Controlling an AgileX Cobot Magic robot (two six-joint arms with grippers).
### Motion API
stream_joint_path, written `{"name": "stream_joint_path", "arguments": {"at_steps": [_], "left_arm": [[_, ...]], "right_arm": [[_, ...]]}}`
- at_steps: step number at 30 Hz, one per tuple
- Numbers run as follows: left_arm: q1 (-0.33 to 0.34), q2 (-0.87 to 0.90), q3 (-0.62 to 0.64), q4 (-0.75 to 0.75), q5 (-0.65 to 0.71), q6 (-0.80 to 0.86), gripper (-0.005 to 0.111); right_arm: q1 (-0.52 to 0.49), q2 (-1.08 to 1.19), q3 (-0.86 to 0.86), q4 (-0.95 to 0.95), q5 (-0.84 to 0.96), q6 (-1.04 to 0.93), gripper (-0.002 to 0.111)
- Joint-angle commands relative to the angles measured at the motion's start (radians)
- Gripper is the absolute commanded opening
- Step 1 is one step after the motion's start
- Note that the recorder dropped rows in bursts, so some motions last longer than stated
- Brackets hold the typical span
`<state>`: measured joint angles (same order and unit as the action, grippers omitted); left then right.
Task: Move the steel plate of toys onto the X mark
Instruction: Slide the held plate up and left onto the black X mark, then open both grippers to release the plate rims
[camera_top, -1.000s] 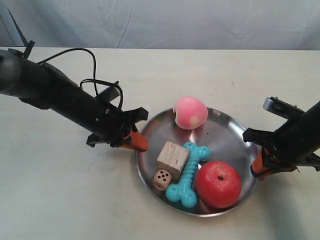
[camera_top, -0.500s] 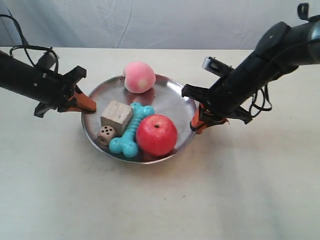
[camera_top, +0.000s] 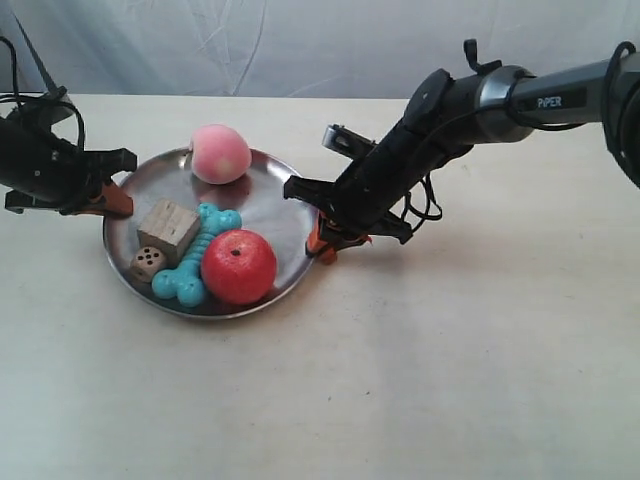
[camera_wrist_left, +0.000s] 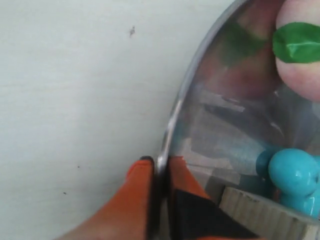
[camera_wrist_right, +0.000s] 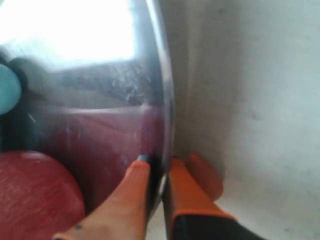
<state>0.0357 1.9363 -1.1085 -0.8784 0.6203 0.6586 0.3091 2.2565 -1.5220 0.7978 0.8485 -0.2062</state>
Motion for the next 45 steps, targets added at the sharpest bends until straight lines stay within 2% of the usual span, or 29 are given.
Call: {"name": "stream_joint_path", "arguments": {"at_steps": [1, 4, 7, 9, 12, 14, 16, 19, 28, 34, 41, 43, 45], "left_arm": [[-0.017, 0.052, -0.010, 0.006, -0.012, -0.005, 0.000], [-0.017, 0.094, -0.010, 0.016, -0.011, -0.005, 0.000], [-0.017, 0.119, -0.010, 0.019, -0.011, -0.005, 0.006], [-0.017, 0.130, -0.010, 0.019, -0.019, -0.005, 0.013], [-0.017, 0.135, -0.010, 0.023, -0.025, -0.005, 0.031], [-0.015, 0.135, -0.010, 0.047, -0.028, -0.005, 0.042], [-0.015, 0.135, -0.010, 0.079, -0.023, -0.005, 0.048], [-0.015, 0.135, -0.010, 0.108, -0.018, -0.019, 0.051], [-0.015, 0.135, -0.010, 0.304, -0.018, -0.164, 0.051], [-0.015, 0.129, -0.010, 0.465, 0.002, -0.333, 0.051], [-0.015, 0.039, -0.010, 0.471, 0.019, -0.346, 0.050], [-0.015, 0.005, -0.010, 0.460, 0.019, -0.346, 0.050], [-0.015, -0.037, -0.010, 0.451, 0.023, -0.340, 0.045]], "right_arm": [[0.036, -0.005, -0.029, 0.065, 0.049, -0.051, 0.000], [0.036, -0.005, -0.029, 0.035, 0.022, -0.051, 0.001], [0.036, -0.005, -0.029, -0.007, 0.005, -0.051, 0.011], [0.036, -0.005, -0.029, -0.024, -0.004, -0.051, 0.024], [0.036, -0.005, -0.029, -0.027, -0.009, -0.051, 0.046], [0.036, -0.005, -0.029, -0.029, -0.013, -0.051, 0.052], [0.034, -0.005, -0.029, -0.029, -0.013, -0.051, 0.052], [0.028, -0.005, -0.029, -0.029, -0.013, -0.051, 0.052], [0.028, -0.023, -0.029, -0.157, 0.015, 0.009, 0.052], [0.028, -0.036, -0.029, -0.210, 0.046, 0.060, 0.052], [0.028, -0.081, -0.029, -0.262, 0.090, 0.106, 0.052], [0.028, -0.100, -0.029, -0.264, 0.106, 0.106, 0.048], [0.028, -0.124, -0.029, -0.274, 0.129, 0.106, 0.037]]}}
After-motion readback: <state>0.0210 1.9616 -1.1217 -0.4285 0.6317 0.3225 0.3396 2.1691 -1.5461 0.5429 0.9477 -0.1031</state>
